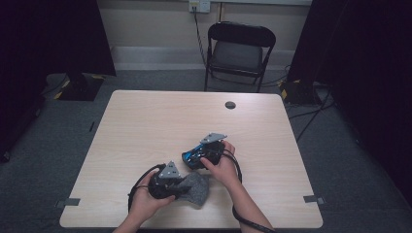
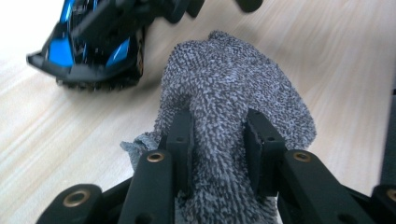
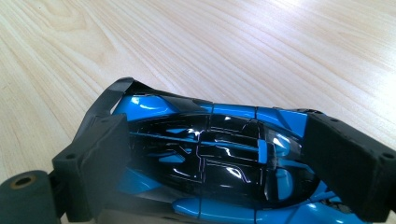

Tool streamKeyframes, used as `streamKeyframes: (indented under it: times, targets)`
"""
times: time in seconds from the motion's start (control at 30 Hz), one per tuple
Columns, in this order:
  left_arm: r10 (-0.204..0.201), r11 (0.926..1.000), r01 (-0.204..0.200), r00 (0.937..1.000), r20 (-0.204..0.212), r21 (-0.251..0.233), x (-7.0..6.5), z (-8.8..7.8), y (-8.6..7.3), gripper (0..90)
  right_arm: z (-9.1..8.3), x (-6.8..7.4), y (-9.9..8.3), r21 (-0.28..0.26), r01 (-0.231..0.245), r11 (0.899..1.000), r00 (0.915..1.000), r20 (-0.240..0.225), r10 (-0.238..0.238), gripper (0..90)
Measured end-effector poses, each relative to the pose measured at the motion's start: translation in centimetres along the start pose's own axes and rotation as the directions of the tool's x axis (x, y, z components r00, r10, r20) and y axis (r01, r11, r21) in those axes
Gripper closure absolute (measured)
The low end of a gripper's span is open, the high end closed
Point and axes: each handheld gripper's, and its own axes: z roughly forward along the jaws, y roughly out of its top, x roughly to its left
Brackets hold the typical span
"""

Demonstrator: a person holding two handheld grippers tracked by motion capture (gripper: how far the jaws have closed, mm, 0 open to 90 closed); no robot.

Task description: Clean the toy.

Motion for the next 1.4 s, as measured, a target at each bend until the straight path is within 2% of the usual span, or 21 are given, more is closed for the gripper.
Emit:
streamKeyframes:
  times: [0.07, 0.33, 0.5, 0.8, 0.97, 1.4]
  targets:
    - [-0.018, 0.9998, 0.018, 0.9998, -0.012, 0.010, 0.4, 0.2, -0.3, 66.7, 0.0, 0.0, 0.0, 0.000, 0.000, 1.000, 1.0000, 0.000, 0.000, 7.8]
    - [-0.041, 0.9988, 0.043, 0.9957, -0.083, 0.021, 1.9, 0.1, -0.6, 66.5, 0.0, 0.0, 0.0, -0.003, 0.000, 1.000, 1.0000, 0.001, 0.000, 7.8]
    - [-0.069, 0.9972, 0.072, 0.9902, -0.122, 0.022, 3.2, -0.1, -0.7, 66.5, 0.0, 0.0, 0.0, -0.004, 0.000, 1.000, 1.0000, 0.001, 0.000, 7.8]
    - [-0.081, 0.9957, 0.088, 0.9809, -0.177, 0.029, 4.5, -0.2, -0.7, 66.5, 0.0, 0.0, -0.1, -0.004, 0.000, 1.000, 1.0000, 0.002, 0.000, 7.8]
    - [-0.095, 0.9946, 0.101, 0.9764, -0.194, 0.023, 5.1, -0.3, -0.7, 66.6, 0.0, 0.0, -0.1, -0.005, 0.000, 1.000, 1.0000, 0.001, 0.000, 7.8]
    - [-0.144, 0.9886, 0.150, 0.9577, -0.249, 0.006, 6.8, -0.9, -1.0, 66.6, 0.0, 0.0, -0.2, -0.012, 0.000, 1.000, 1.0000, 0.001, 0.000, 7.8]
